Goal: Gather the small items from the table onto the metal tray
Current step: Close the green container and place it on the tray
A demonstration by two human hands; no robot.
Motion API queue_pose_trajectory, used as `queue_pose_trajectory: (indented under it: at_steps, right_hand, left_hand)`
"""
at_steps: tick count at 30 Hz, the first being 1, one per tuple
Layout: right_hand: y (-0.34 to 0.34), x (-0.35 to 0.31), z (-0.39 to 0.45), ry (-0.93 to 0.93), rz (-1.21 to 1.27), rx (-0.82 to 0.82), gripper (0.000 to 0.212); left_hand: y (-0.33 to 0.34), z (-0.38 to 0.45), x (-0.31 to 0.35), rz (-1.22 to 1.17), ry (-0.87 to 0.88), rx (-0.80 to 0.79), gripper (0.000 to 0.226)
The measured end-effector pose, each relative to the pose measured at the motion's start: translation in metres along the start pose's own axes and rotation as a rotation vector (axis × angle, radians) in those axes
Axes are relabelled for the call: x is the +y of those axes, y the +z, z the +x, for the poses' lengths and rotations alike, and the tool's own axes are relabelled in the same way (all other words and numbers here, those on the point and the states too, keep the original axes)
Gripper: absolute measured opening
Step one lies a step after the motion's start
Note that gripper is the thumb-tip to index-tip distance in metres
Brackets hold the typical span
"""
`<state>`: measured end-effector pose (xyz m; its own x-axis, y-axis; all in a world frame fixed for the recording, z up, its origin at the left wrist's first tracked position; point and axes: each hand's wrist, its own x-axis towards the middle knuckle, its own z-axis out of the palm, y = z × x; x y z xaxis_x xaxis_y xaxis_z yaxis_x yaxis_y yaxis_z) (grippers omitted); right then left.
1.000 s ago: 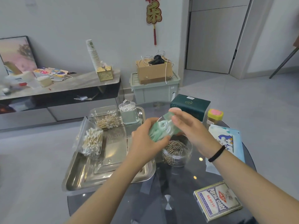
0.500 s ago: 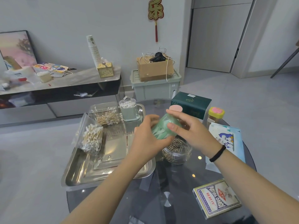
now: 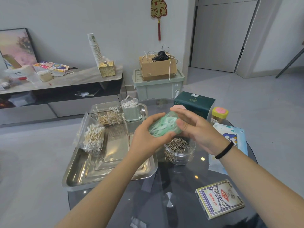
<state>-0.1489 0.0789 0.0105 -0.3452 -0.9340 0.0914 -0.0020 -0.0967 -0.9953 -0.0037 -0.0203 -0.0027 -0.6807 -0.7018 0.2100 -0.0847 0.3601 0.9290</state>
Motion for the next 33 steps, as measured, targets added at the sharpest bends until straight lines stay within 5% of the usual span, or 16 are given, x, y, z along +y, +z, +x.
queue_pose_trajectory:
  at_steps: [33]
  right_hand:
    - [0.014, 0.001, 0.002, 0.083, 0.195, -0.043, 0.055]
  left_hand:
    - [-0.004, 0.005, -0.002, 0.059, 0.028, -0.082, 0.066]
